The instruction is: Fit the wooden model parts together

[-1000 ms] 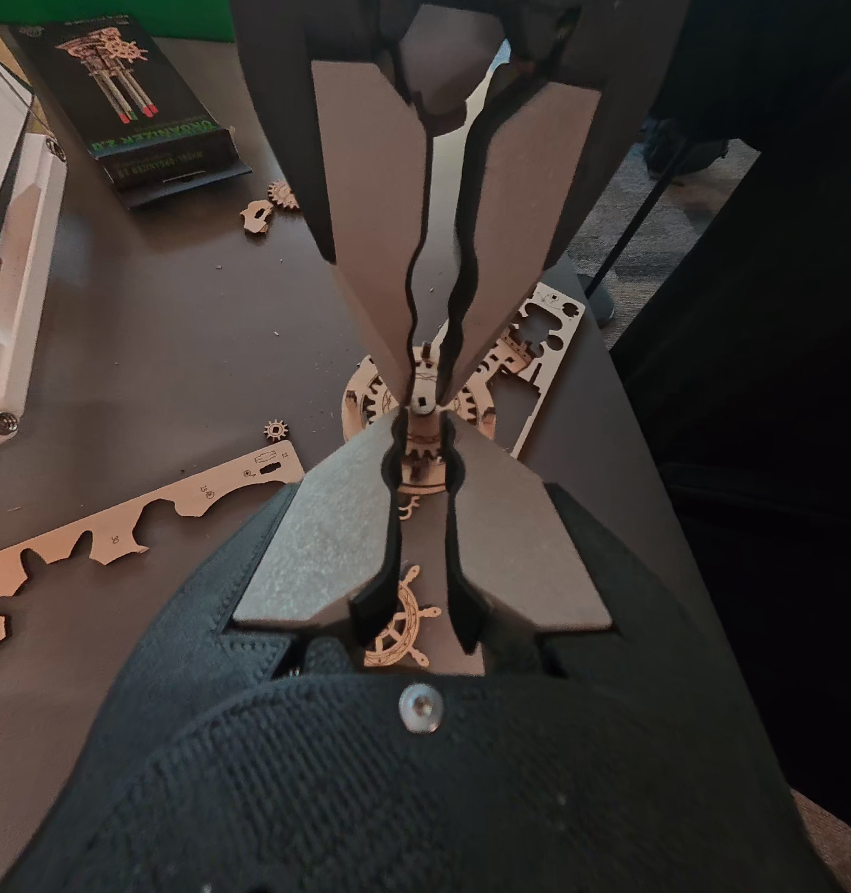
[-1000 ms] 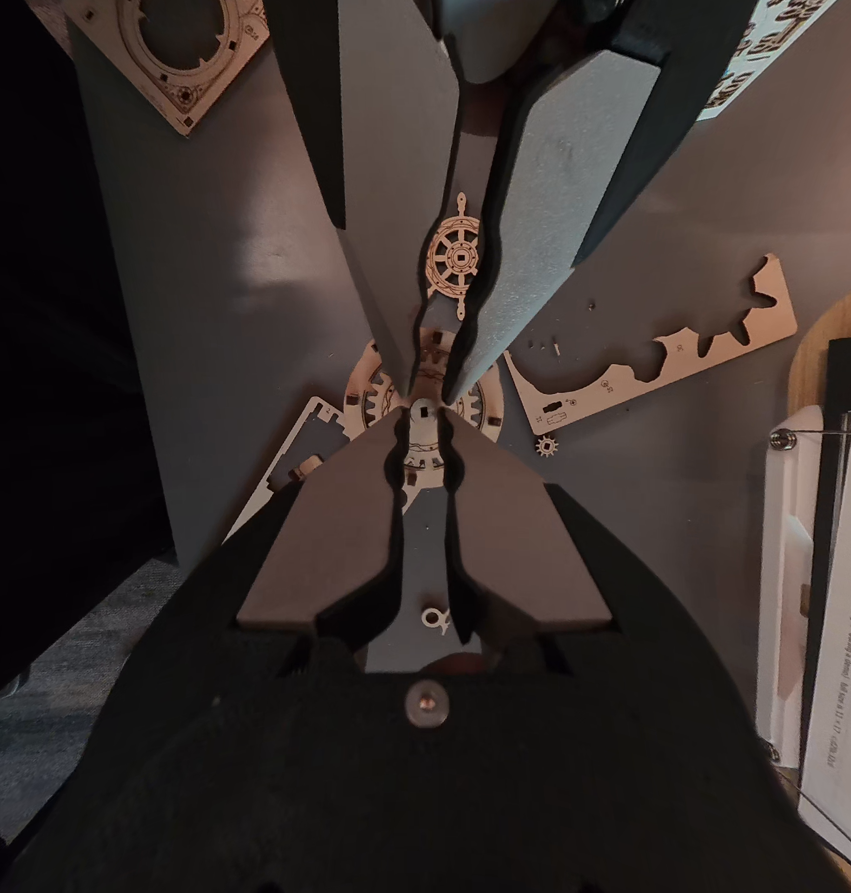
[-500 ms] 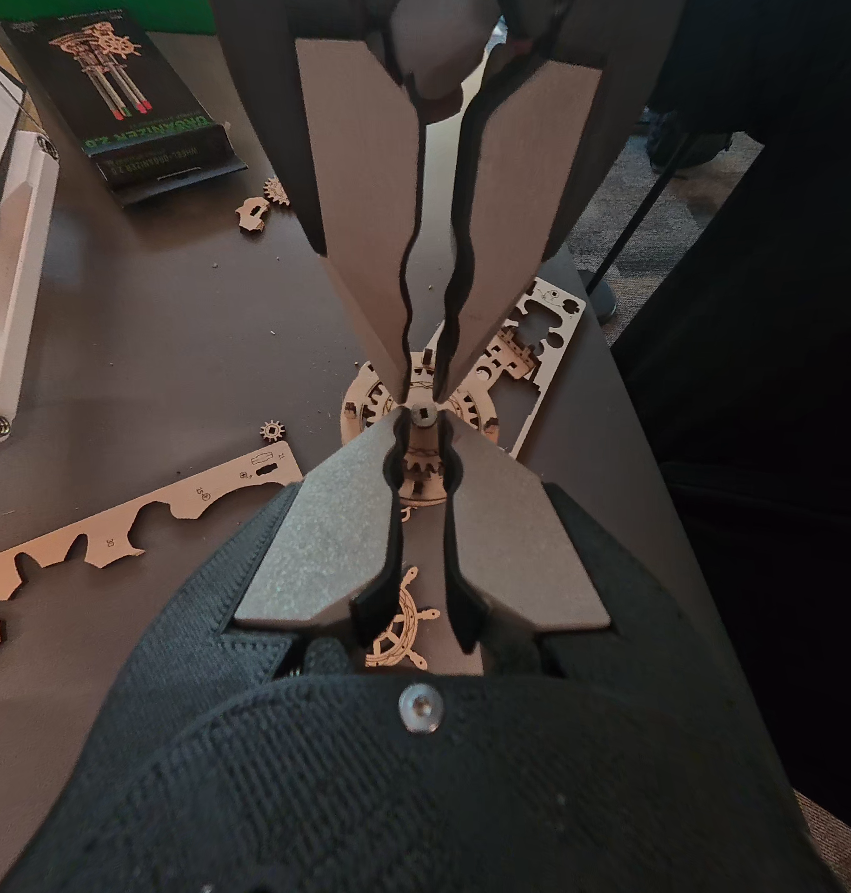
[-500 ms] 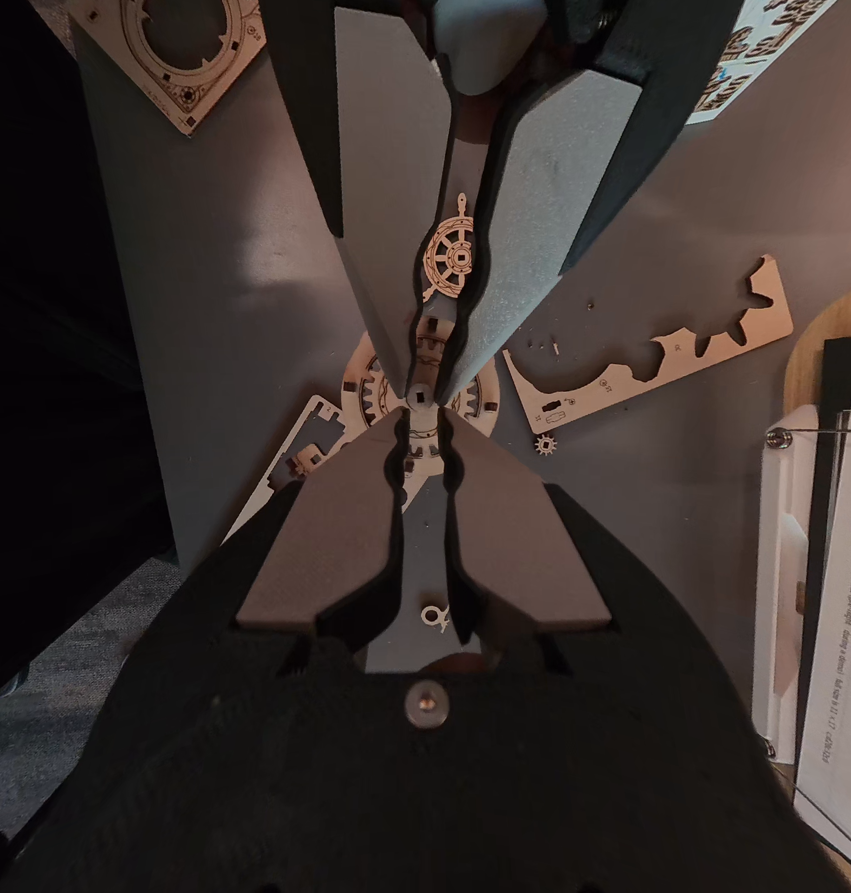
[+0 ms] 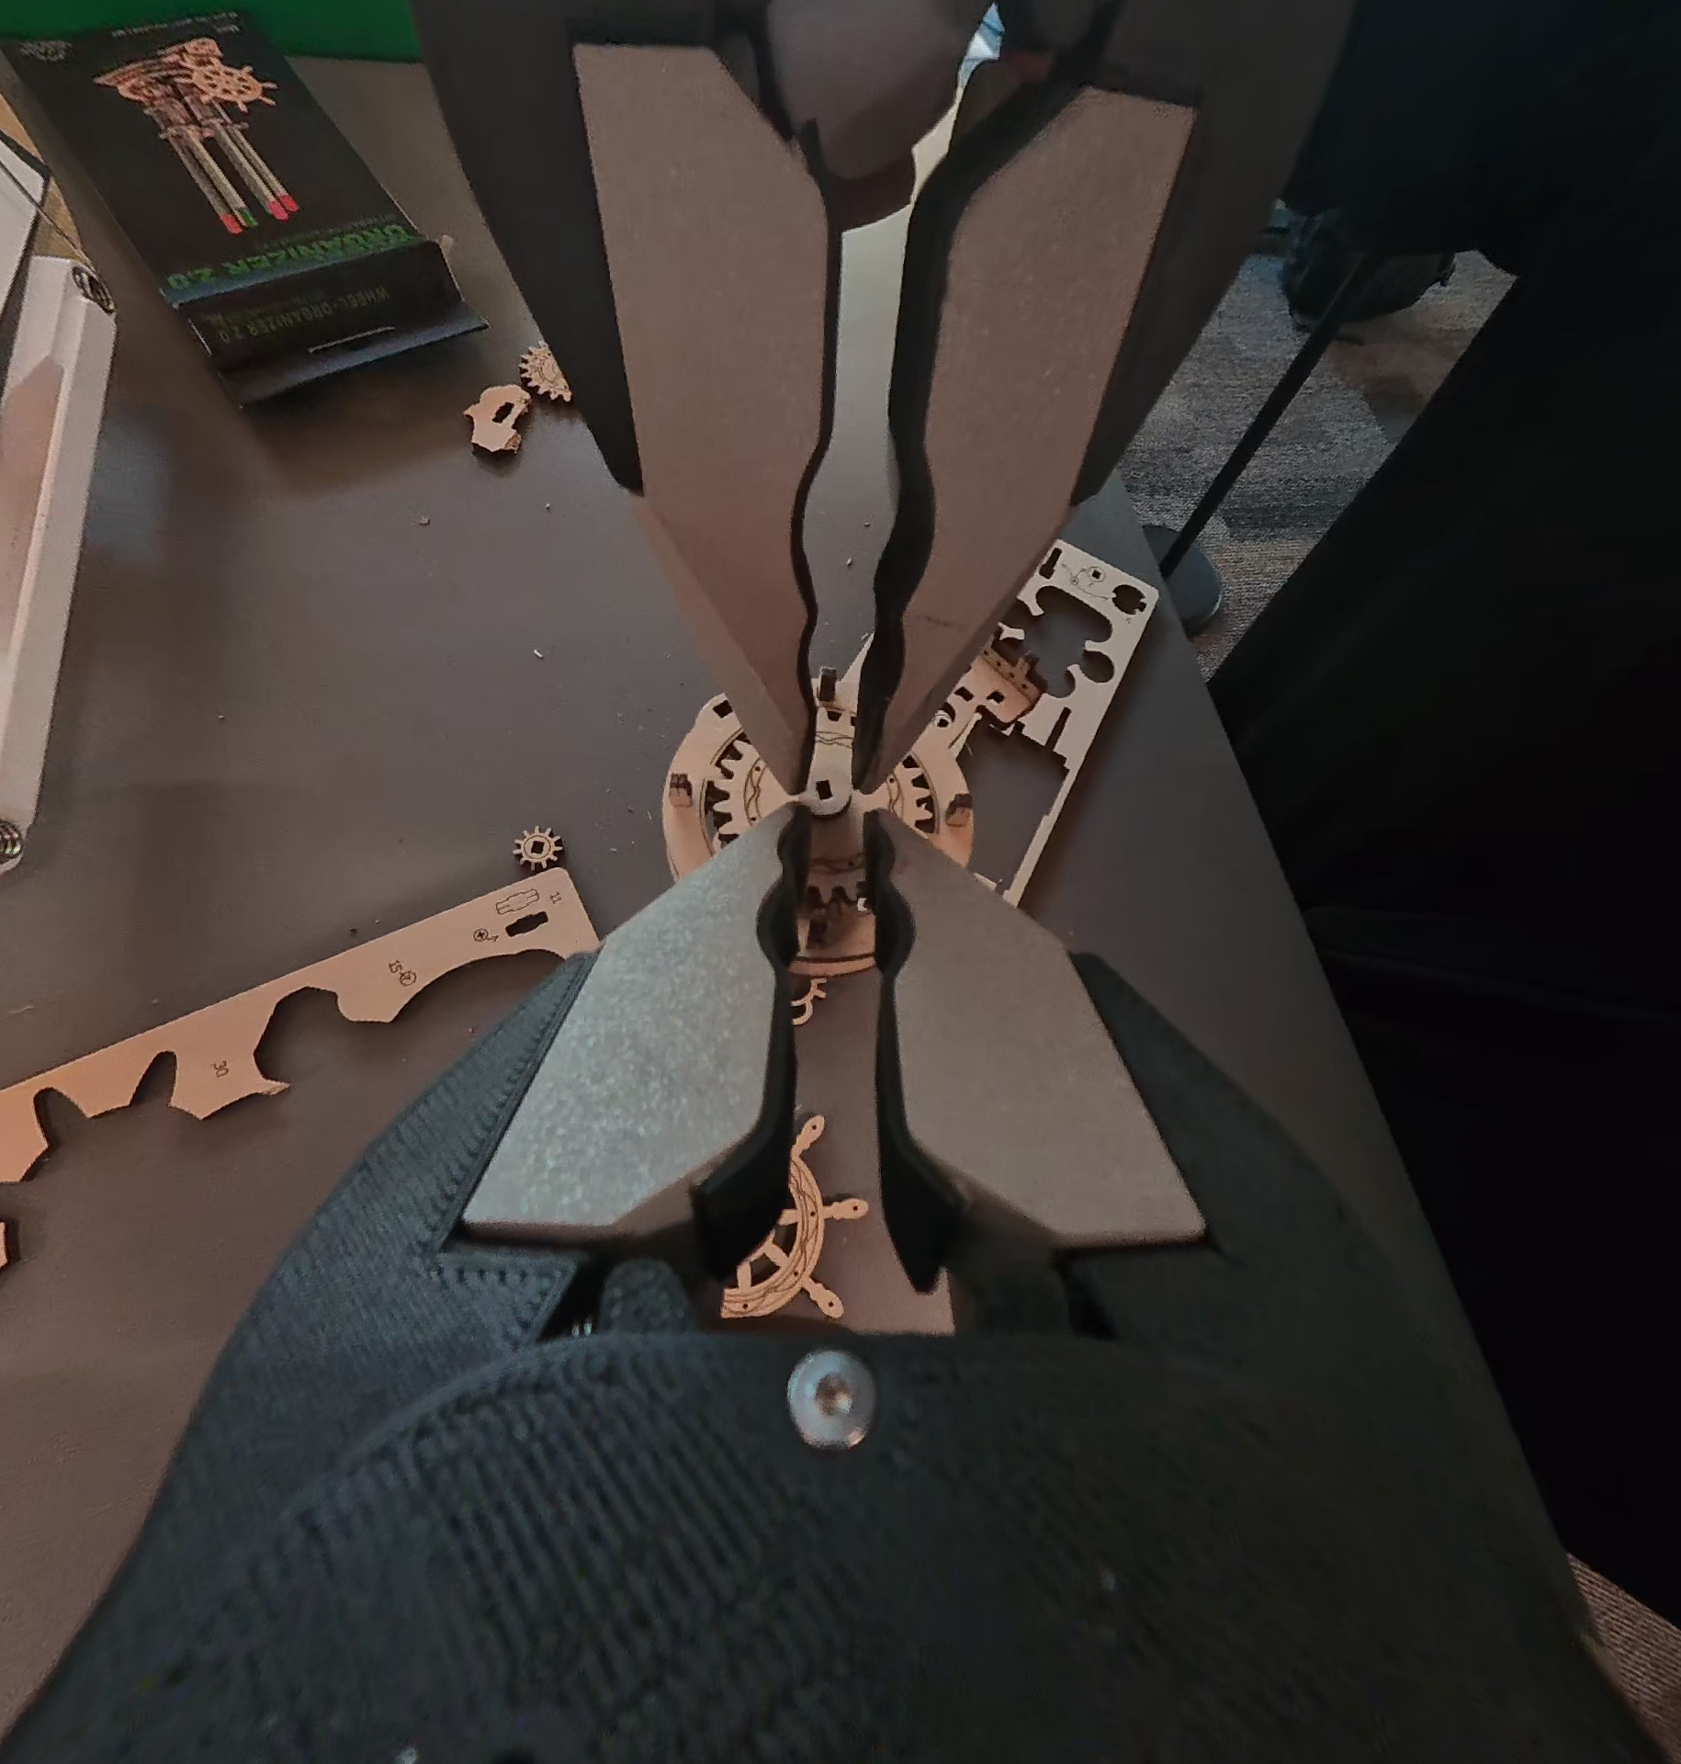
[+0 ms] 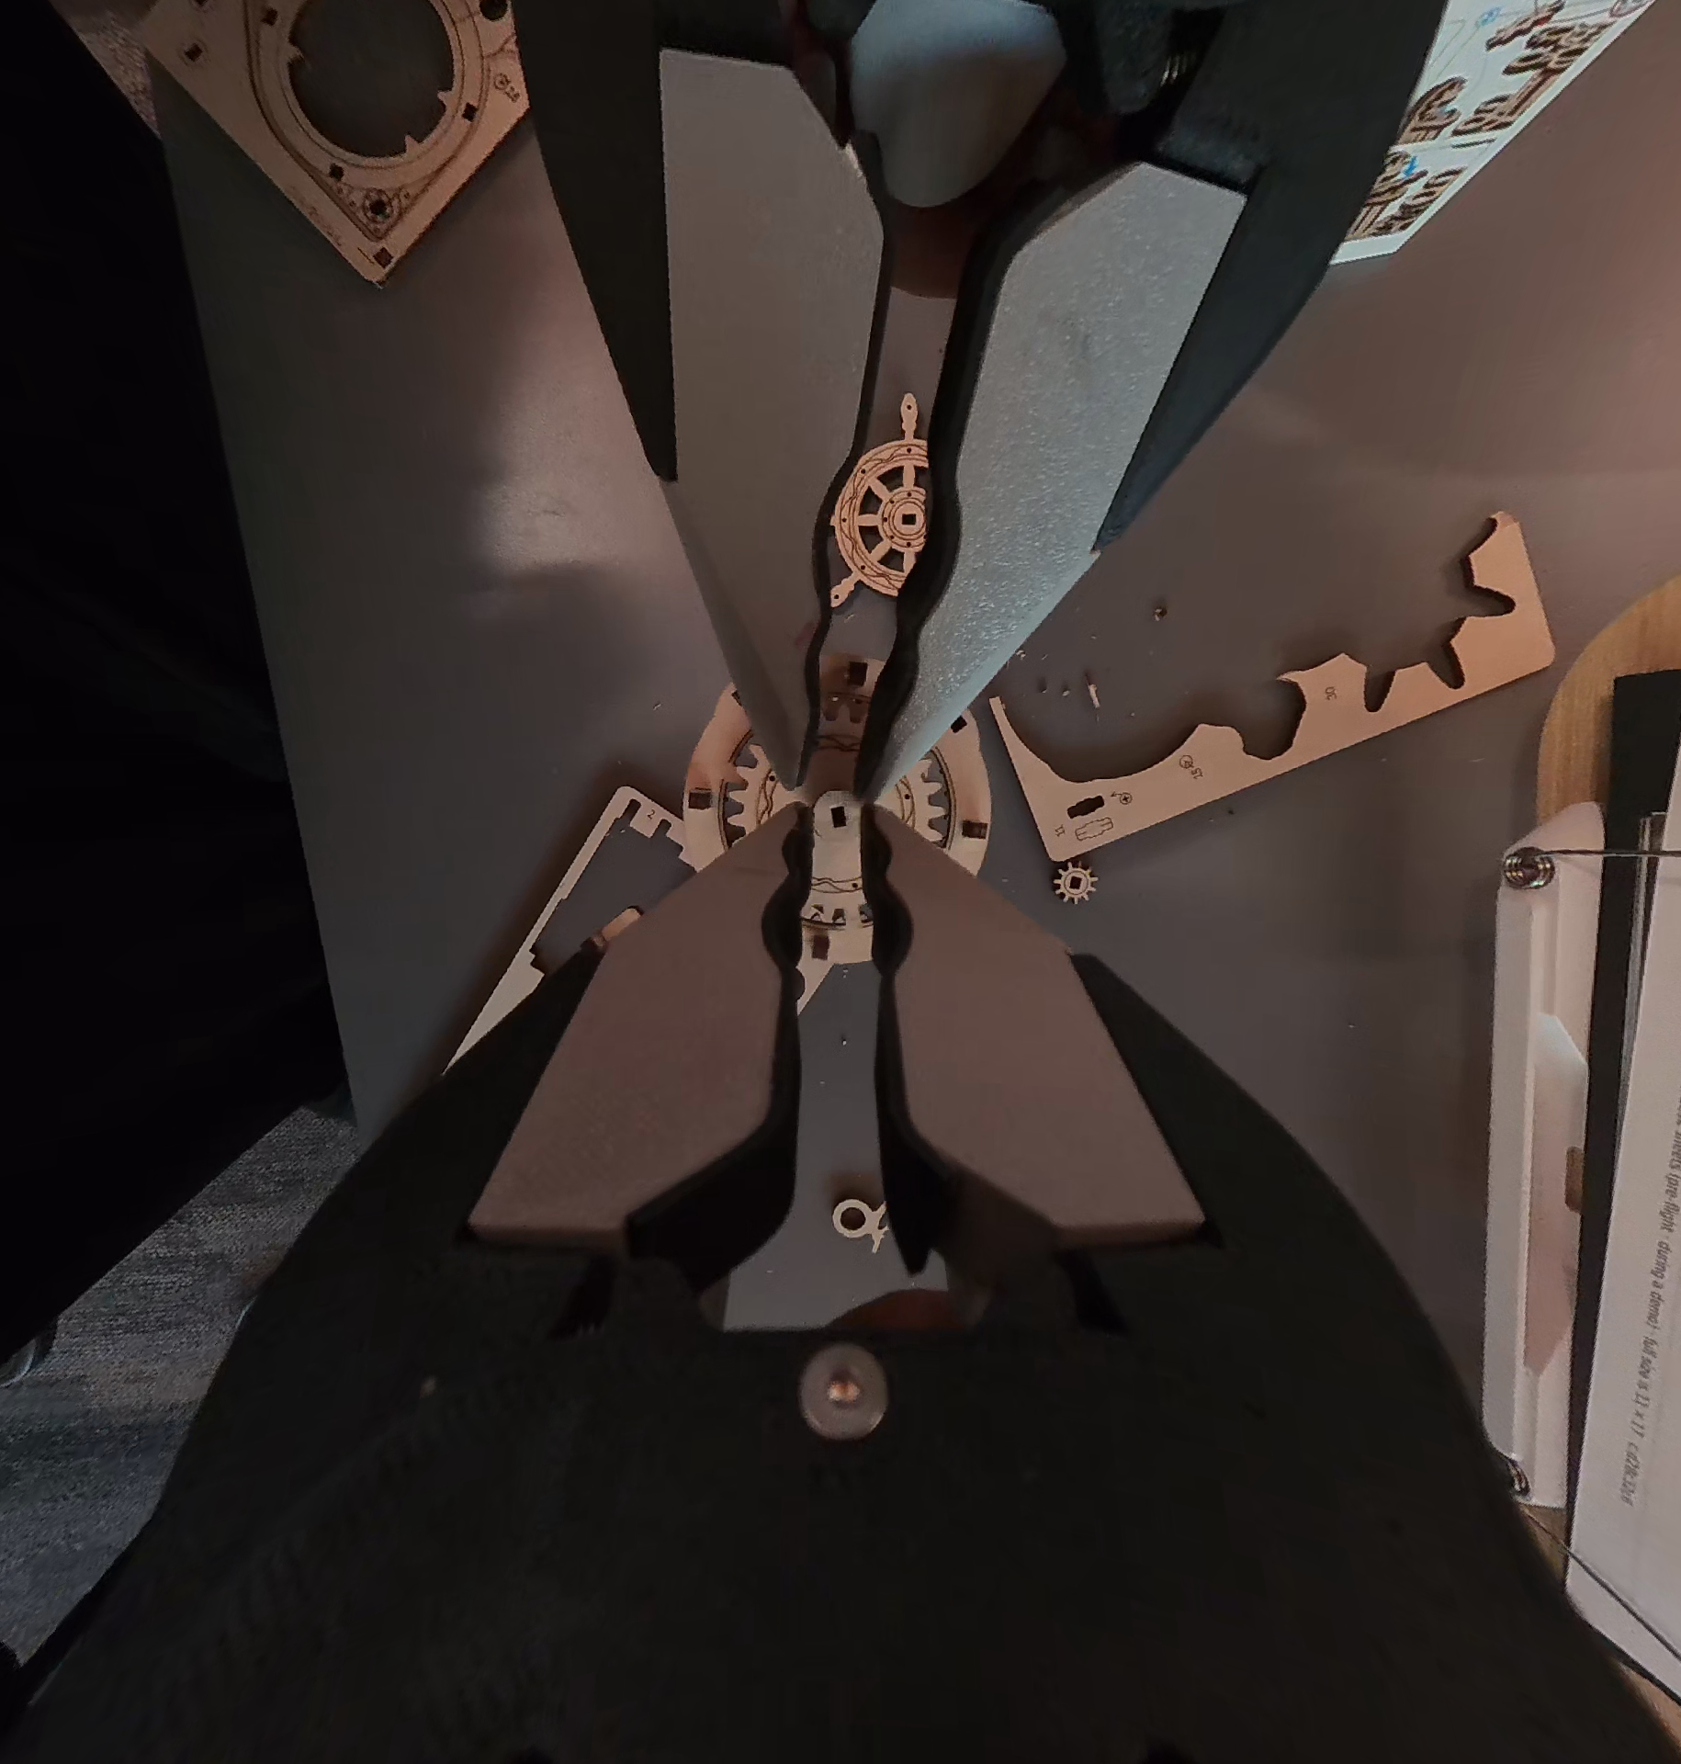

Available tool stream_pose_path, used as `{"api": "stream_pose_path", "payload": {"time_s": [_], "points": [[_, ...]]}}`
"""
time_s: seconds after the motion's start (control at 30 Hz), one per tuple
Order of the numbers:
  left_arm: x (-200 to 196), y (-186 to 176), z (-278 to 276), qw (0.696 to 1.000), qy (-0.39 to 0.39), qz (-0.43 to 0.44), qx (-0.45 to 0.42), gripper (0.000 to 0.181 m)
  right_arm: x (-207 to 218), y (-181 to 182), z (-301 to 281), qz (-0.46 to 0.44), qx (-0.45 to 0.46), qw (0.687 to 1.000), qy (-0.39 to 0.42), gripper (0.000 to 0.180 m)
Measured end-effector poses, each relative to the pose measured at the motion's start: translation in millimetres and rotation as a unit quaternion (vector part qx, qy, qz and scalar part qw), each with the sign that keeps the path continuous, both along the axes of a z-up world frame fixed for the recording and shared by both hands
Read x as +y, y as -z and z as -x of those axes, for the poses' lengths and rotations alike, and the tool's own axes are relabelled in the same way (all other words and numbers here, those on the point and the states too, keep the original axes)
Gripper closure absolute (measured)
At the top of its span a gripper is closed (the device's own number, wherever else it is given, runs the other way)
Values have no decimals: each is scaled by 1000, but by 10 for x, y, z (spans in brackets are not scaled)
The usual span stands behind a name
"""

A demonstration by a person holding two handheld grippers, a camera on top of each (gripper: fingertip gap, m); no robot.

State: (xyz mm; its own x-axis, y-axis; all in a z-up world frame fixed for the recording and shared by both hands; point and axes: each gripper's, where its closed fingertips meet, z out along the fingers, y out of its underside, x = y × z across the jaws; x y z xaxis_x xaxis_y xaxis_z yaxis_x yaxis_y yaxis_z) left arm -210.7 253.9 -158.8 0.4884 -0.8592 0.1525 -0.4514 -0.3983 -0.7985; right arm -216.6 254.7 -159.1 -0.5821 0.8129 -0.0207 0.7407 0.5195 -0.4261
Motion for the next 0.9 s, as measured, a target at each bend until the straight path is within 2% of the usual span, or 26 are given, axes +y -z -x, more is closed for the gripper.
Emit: {"api": "stream_pose_path", "payload": {"time_s": [0.03, 0.6, 0.9], "points": [[-1, -1, 0, 1000, 0, 1, -1, 172, 2, -5, 4, 1, 1, 1000, 0, 174], [33, 6, -2, 1000, -5, -12, 3, 175, -4, 20, -9, 7, 4, 1000, 10, 174], [25, 11, -1, 1000, -6, -12, 15, 176, -6, 27, -10, -26, 38, 999, 13, 174]]}}
